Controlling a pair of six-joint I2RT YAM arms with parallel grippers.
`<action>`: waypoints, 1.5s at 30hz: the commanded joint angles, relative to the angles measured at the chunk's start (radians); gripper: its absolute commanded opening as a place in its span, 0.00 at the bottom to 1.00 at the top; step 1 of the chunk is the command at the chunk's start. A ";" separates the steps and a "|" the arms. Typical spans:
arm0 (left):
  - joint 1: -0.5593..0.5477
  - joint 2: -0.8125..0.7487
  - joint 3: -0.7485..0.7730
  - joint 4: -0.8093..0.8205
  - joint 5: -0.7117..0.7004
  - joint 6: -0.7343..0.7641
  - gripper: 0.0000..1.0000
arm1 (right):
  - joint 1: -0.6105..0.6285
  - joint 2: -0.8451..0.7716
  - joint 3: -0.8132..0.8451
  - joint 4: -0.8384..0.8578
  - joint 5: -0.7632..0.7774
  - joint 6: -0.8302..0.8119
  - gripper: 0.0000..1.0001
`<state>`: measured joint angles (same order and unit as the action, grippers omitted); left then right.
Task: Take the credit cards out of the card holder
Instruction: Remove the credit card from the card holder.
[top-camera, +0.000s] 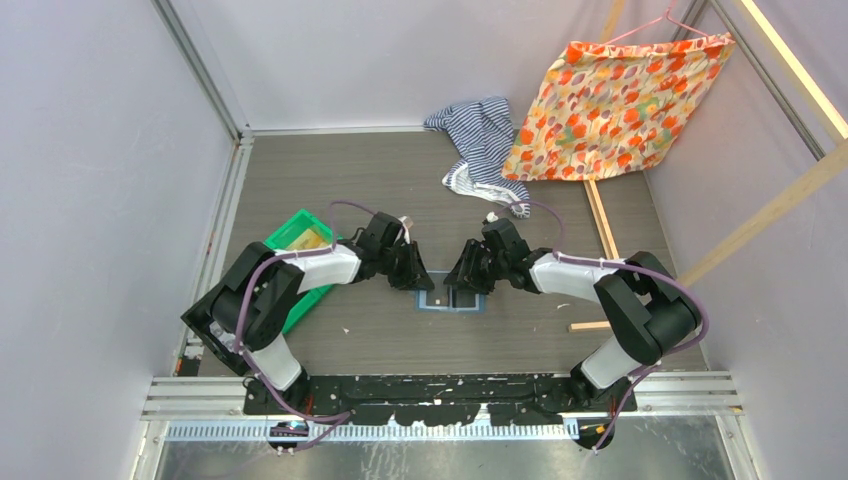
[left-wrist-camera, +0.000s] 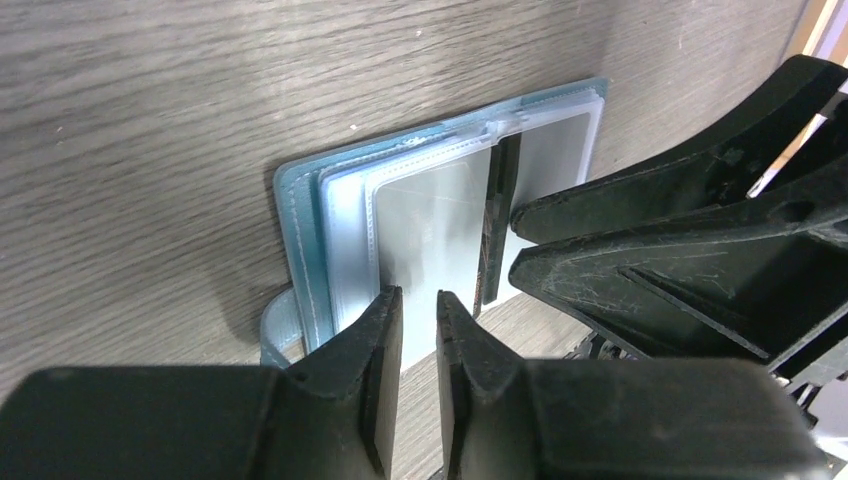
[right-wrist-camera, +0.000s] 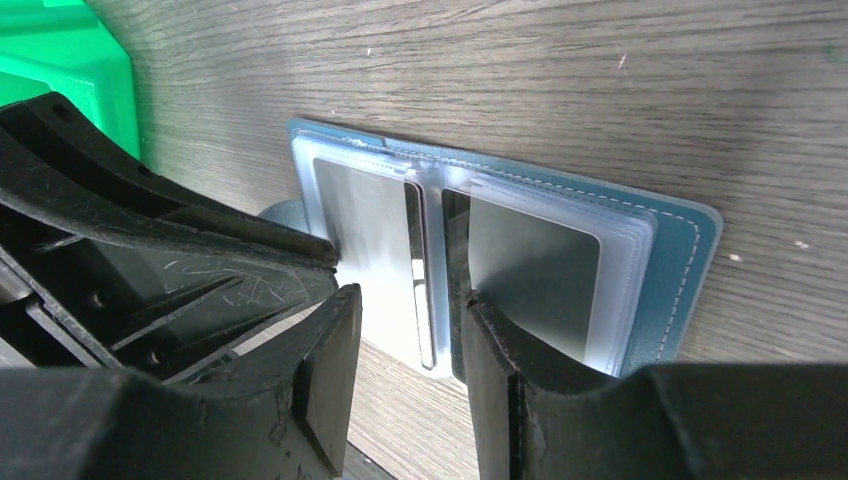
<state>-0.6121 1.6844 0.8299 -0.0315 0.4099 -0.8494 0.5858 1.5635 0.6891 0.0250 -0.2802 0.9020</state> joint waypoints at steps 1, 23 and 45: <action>0.003 -0.054 0.010 -0.038 -0.047 0.017 0.25 | -0.005 -0.030 -0.002 -0.002 0.023 0.001 0.47; 0.002 0.013 0.014 0.027 0.030 -0.012 0.25 | -0.007 -0.016 0.017 -0.013 0.016 -0.010 0.47; 0.003 0.071 0.007 0.051 0.029 -0.010 0.23 | -0.022 -0.021 -0.021 0.028 0.009 0.018 0.47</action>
<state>-0.6121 1.7412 0.8433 0.0288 0.4686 -0.8665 0.5735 1.5635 0.6872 0.0311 -0.2829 0.9054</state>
